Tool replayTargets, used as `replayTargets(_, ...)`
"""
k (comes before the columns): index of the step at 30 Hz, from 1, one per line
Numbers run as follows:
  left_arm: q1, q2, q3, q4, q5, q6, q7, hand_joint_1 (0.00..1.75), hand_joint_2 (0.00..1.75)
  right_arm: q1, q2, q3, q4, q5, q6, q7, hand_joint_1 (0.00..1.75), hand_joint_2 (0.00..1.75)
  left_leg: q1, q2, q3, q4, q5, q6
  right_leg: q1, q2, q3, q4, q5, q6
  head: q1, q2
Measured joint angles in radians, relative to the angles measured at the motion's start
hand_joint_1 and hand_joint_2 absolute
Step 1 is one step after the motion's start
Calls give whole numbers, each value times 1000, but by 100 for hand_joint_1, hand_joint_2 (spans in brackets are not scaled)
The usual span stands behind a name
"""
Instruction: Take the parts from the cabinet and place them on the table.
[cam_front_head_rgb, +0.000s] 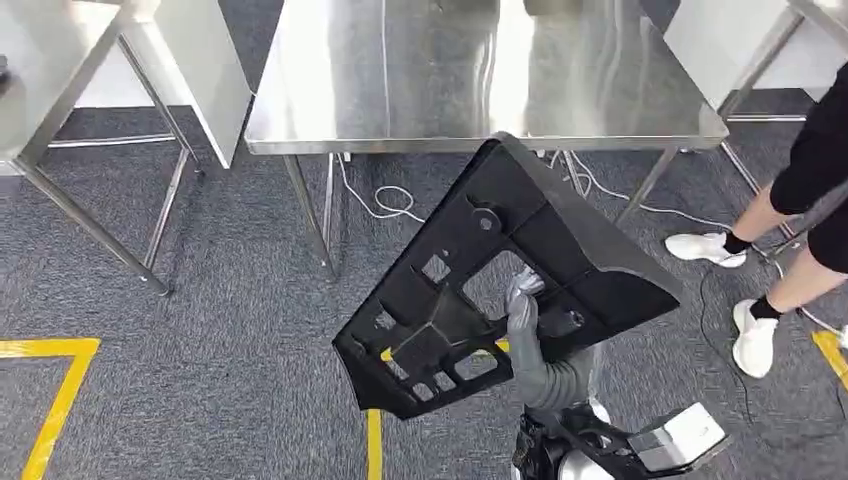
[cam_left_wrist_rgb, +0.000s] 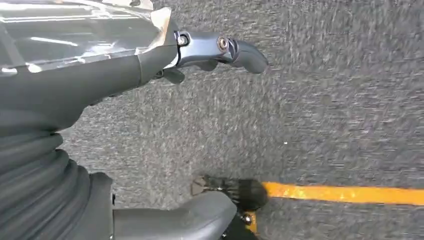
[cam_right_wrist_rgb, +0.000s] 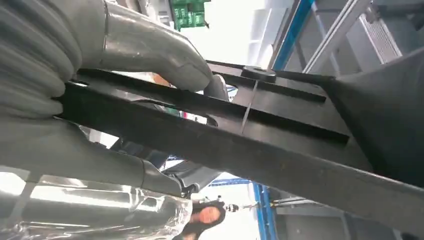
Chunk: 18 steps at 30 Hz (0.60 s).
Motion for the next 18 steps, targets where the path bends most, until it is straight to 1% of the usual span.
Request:
replayTargets(1, 0, 0, 0, 0, 0, 0, 0, 0, 175, 0, 0, 0, 3, -1, 0, 0, 175, 175, 0, -3, 18, 0, -13, -2, 0, 0, -6, -36, 12, 2, 0, 0)
replayTargets(2, 0, 0, 0, 0, 0, 0, 0, 0, 175, 0, 0, 0, 5, -1, 0, 0, 175, 175, 0, -7, 37, 0, -27, -5, -1, 0, 3, -101, 52, 16, 0, 0)
replayTargets(3, 0, 0, 0, 0, 0, 0, 0, 0, 175, 0, 0, 0, 6, -1, 0, 0, 175, 175, 0, -8, 56, 0, -41, -8, -2, 0, 17, -180, 118, 31, 1, 0)
replayTargets(4, 3, 0, 0, 0, 0, 0, 0, 0, 175, 0, 0, 0, 8, -2, 0, 0, 175, 175, 0, -9, 54, -2, -54, -12, -2, -6, 22, -239, 206, 40, 3, 0)
replayTargets(5, 2, 0, 0, 0, 0, 0, 0, 0, 175, 0, 0, 0, 10, -2, 0, 0, 175, 175, -6, -8, 76, 5, -70, -19, 0, -13, 19, -253, 221, 25, 0, 0)
replayTargets(6, 2, 0, 0, 1, 0, 0, 1, 0, 175, -2, 0, 2, 13, -3, 0, 3, 175, 175, -5, -8, 66, -2, -75, -27, 10, -10, 40, -250, 215, -1, 3, 0)
replayTargets(7, 2, -1, 0, 1, 0, 0, 0, 0, 175, -2, 1, 2, 12, -3, 0, 2, 175, 175, -1, -6, 88, -4, -75, -34, 13, -7, 42, -256, 218, -14, -2, 0)
replayTargets(8, 1, -1, 0, 1, 0, 0, 0, 0, 175, -6, 2, 1, 13, -4, 0, 2, 175, 175, -1, -4, 89, 0, -68, -35, 9, -5, 48, -260, 216, -23, 2, 0)
replayTargets(9, -2, 0, 0, 1, 0, 1, 0, 0, 175, -6, 3, 0, 12, -3, 0, 1, 175, 175, 3, -3, 82, 23, -67, -38, -1, -1, 65, -269, 213, -27, 1, 0)
replayTargets(10, -4, -2, 0, 2, 0, 1, 0, 0, 175, -9, 4, 0, 12, -3, 0, 1, 175, 175, 4, 0, 49, 79, -46, -43, -1, -1, 81, -274, 207, -35, 2, 0)
replayTargets(11, -5, -4, -1, 3, 0, 0, 0, 0, 175, -11, 5, 0, 12, -3, 0, 1, 175, 175, 6, 2, 7, 148, -32, -48, -2, -2, 91, -276, 200, -45, -1, 0)
replayTargets(12, -5, -5, -1, 3, 0, 0, 0, 0, 175, -13, 6, 0, 13, -3, 0, 1, 175, 175, 8, 3, -46, 216, -44, -55, -2, -2, 99, -277, 192, -54, 0, 0)
replayTargets(13, -3, -5, -1, 3, 0, 1, 0, 0, 175, -12, 6, 0, 13, -3, 0, 1, 175, 175, 11, 3, -92, 264, -85, -62, -2, 0, 110, -277, 181, -54, -1, 0)
replayTargets(14, -2, -4, -1, 3, 0, 1, 0, 0, 175, -11, 6, 0, 13, -3, 0, 1, 175, 175, 12, 3, -128, 285, -131, -67, -2, 3, 122, -277, 171, -54, 0, 0)
replayTargets(15, -1, -4, -1, 3, 0, 1, 0, 0, 175, -11, 6, 0, 13, -3, 0, 1, 175, 175, 14, 3, -152, 281, -159, -70, -2, 5, 135, -277, 160, -54, -1, 0)
replayTargets(16, -1, -4, -1, 3, 0, 1, 0, 0, 175, -11, 6, 0, 14, -4, 0, 1, 175, 175, 14, 5, -162, 252, -155, -69, -2, 7, 151, -277, 149, -53, 0, 0)
replayTargets(17, -1, -4, -1, 3, 0, 1, 0, 0, 175, -11, 6, 0, 14, -4, 0, 1, 175, 175, 15, 6, -156, 199, -122, -68, -2, 8, 167, -278, 138, -52, 0, 0)
replayTargets(18, -1, -4, -1, 3, 0, 1, 0, 0, 175, -12, 6, 0, 14, -4, 0, 1, 175, 175, 15, 7, -140, 128, -58, -63, -2, 7, 183, -278, 127, -49, 0, 0)
